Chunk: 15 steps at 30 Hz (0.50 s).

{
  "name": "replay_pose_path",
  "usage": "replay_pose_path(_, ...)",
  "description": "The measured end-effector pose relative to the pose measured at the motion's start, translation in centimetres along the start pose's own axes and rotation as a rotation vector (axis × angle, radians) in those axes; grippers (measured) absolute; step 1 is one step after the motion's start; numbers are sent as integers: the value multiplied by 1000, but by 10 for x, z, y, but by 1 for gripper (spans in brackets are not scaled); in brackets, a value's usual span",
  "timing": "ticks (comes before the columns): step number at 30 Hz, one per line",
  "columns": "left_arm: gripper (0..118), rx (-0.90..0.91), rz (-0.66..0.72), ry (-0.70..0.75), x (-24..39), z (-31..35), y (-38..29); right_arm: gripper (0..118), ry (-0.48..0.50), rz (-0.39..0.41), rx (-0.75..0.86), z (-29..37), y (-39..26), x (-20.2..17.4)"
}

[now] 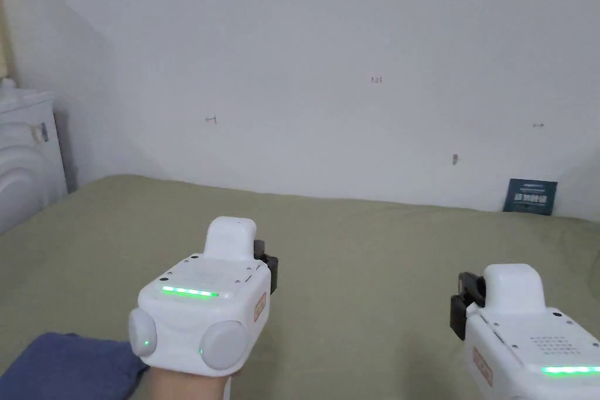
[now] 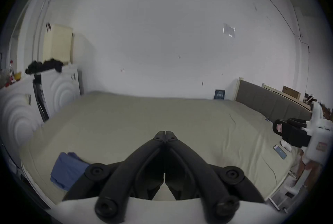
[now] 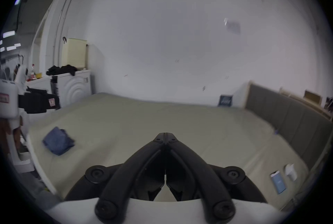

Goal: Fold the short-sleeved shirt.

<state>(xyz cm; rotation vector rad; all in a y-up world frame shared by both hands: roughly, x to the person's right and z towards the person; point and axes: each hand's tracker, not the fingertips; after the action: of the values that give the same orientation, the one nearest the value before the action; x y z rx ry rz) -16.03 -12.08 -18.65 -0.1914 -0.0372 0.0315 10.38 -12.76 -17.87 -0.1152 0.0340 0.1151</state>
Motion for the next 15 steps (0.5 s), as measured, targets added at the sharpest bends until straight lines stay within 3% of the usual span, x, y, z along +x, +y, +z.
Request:
replay_pose_path(2, 0, 16, -57, 21, 16, 5, 4, 2, -47, 11, 37, 6, 3, 1)
replay_pose_path(8, 0, 26, -85, -10, 29, 18, 9, 2, -21, -42, 34, 15, 11, 13)
replay_pose_path(15, 0, 40, -63, 8, 26, 22, 12, 2, -26, -50, 42, 20, 15, 17)
